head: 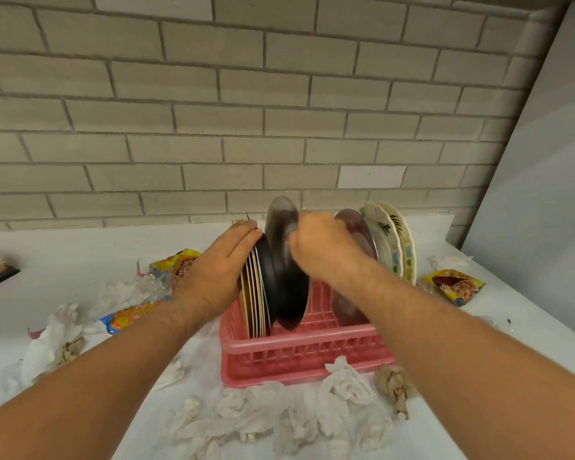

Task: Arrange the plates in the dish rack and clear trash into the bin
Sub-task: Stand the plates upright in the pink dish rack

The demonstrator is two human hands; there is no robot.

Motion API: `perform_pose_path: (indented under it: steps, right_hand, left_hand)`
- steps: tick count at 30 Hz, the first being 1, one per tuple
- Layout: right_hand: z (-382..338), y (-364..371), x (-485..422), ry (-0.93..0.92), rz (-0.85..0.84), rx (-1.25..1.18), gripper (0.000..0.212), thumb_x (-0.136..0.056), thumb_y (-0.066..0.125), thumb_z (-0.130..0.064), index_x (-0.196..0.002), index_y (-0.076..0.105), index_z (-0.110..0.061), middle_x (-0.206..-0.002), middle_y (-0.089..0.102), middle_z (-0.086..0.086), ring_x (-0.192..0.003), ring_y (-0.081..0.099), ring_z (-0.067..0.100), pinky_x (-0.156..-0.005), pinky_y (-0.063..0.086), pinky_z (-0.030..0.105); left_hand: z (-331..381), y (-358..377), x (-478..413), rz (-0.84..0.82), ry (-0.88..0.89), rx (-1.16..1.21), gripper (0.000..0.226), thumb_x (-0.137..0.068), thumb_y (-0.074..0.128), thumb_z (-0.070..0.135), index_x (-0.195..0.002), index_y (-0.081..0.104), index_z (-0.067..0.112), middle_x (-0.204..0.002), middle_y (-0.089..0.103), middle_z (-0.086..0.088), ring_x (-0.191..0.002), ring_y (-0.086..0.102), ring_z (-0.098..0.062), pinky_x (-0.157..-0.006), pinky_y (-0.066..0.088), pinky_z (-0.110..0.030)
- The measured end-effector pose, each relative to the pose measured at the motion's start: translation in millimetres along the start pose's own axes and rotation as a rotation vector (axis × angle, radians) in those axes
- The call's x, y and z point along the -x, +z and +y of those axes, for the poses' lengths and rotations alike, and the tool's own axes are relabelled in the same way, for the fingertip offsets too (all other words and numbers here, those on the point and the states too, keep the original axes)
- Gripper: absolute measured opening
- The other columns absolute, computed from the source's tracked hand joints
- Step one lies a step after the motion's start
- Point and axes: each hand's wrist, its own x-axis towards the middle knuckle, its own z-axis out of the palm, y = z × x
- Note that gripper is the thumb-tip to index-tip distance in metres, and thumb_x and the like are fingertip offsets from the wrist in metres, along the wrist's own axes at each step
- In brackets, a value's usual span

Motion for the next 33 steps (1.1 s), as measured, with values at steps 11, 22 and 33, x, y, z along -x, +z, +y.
perform_pose_path:
  steps: [11,22,33]
  right_hand:
    - [34,-54,-12,0.139,0.096,0.327,0.018,-0.095,0.050,-0.007,-0.110,0.059,-0.006,-0.092,0.061,0.009,-0.080,0.062,0.027,-0.064,0.053,0.034]
    - [41,-21,-2,-0.015,-0.049,0.624,0.042,-0.081,0.068,-0.002,-0.119,0.050,-0.004,-0.096,0.055,0.010,-0.091,0.063,0.029,-0.086,0.052,0.038]
    - [51,-13,-2,0.103,-0.039,0.394,0.039,-0.096,0.050,-0.013,-0.132,0.040,-0.003,-0.116,0.060,0.015,-0.101,0.063,0.032,-0.081,0.047,0.036]
  left_hand:
    - [0,1,2,-0.005,-0.020,-0.033,0.078,-0.075,0.075,-0.001,-0.143,0.038,0.012,-0.150,0.036,-0.008,-0.138,0.029,-0.022,-0.109,0.016,-0.033]
    - [-1,0,0,0.004,0.014,-0.047,0.075,-0.072,0.077,-0.002,-0.139,0.043,0.008,-0.144,0.044,-0.013,-0.134,0.038,-0.029,-0.107,0.023,-0.040]
    - [-1,-1,-1,-0.006,0.009,-0.074,0.077,-0.071,0.078,-0.003,-0.139,0.043,0.008,-0.144,0.044,-0.012,-0.133,0.038,-0.027,-0.107,0.019,-0.039]
